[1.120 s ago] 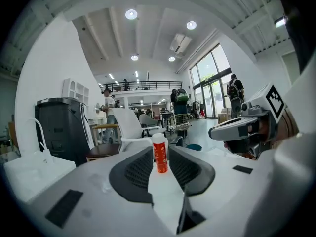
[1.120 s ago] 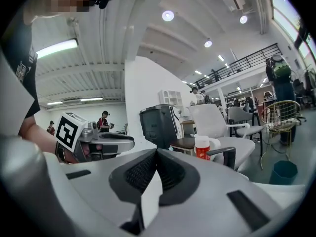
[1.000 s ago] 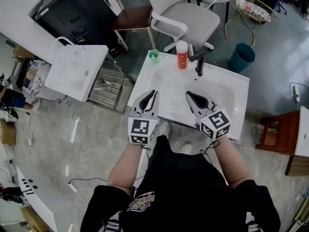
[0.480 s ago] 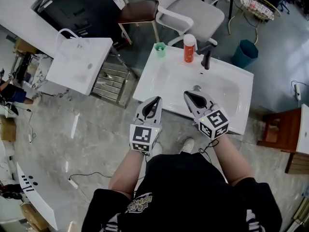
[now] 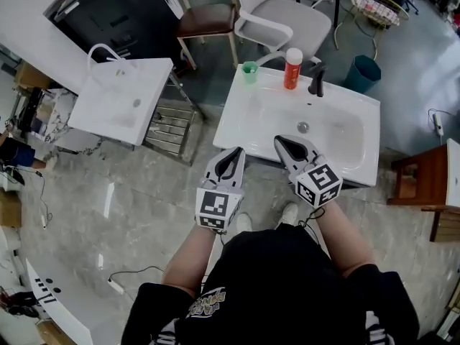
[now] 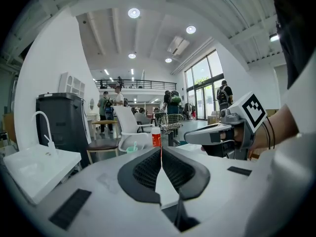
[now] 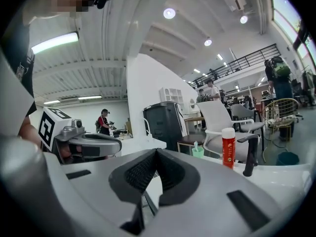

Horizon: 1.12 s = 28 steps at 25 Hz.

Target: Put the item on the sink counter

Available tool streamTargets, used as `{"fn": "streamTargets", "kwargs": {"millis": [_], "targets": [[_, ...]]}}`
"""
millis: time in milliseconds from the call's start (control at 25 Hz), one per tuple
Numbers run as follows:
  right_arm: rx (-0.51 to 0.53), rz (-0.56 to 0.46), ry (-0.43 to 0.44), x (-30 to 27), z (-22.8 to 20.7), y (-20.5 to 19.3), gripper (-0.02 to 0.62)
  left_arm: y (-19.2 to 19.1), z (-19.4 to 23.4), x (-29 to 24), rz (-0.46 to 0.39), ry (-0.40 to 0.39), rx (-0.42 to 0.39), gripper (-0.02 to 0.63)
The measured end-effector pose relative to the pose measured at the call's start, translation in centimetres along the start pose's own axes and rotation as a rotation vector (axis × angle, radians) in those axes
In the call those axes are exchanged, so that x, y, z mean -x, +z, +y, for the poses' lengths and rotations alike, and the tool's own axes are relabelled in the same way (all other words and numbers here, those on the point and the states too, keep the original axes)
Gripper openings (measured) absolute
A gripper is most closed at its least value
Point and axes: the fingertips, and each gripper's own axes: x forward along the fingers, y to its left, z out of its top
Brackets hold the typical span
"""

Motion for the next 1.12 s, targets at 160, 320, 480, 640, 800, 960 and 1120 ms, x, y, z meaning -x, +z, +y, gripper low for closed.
{"fn": "streamTargets", "kwargs": {"millis": [160, 320, 480, 640, 800, 960, 1120], "targets": [[0.0, 0.006, -0.039, 0.0, 1.8, -0.5, 0.054, -0.4, 0.4, 1.3, -0.015, -0.046, -0.001, 0.02], [-0.011, 0.005, -0.083, 0.3, 2.8, -1.0, 0.054, -0.9, 0.6, 2.2, -0.013, -0.089, 0.0, 0.02], [-0.025, -0.001, -0.113, 0.5, 3.8, -1.5, 0.054, -1.6, 0.8, 3.0, -0.006, -0.117, -0.003, 0.02], [-0.035, -0.004, -0.133, 0.6, 4.6, -2.0, 0.054, -1.7, 0.8, 3.5, -0.007, -0.142, -0.013, 0.02], [-0.037, -0.003, -0.15, 1.1, 5.2, -2.4, 0.054, -2.2, 0.8, 4.0, -0.004, -0.147, -0.005, 0.02], [-0.034, 0.0, -0.164, 1.4, 5.7, -2.5, 0.054, -2.2, 0.7, 4.5, -0.014, -0.161, -0.007, 0.02], [-0.029, -0.001, -0.169, 1.5, 6.2, -2.6, 0.054, -2.4, 0.7, 4.9, -0.014, -0.162, 0.001, 0.02]]}}
